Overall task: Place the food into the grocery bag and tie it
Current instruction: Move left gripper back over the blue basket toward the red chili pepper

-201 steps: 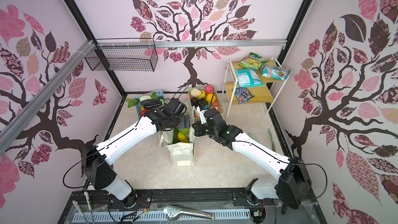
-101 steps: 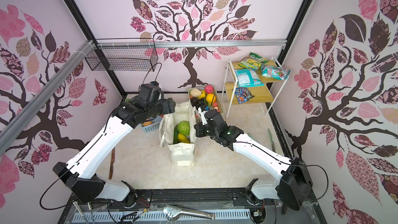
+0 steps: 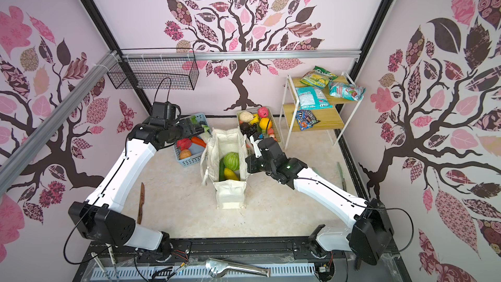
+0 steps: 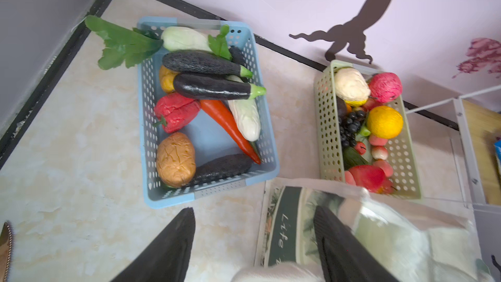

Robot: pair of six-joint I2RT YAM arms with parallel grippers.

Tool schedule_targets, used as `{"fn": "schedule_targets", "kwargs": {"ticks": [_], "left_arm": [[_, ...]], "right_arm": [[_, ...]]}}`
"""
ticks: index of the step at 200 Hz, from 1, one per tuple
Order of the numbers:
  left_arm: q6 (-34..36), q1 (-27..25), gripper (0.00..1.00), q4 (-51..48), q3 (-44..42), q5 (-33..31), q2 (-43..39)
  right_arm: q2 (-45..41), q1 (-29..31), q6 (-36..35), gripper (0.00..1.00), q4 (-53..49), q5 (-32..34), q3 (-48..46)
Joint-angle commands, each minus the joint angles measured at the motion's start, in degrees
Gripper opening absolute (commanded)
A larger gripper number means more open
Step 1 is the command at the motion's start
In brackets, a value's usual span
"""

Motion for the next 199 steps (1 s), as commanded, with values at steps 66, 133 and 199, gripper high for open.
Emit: {"fn": "schedule_targets", "kwargs": {"ticks": [66,133,199], "left_arm": [[-6.31,5.48,0.53,8.96,0.06,6.42,19.15],[-11.08,4.57,0.48,15.29,-0.11,4.3,29.4],[-10.67,1.98,0.58,18.48,1.97,2.47,34.58]], "right_arm": [[1.11,-0.08,-1.49,0.0,-2.43,-2.39,5.63],[1.84,-0.12,-1.14,0.0,-1.9,-2.48,5.75],[1.33,-0.08,-0.26,0.0,-0.77,-2.91,4.22]]}}
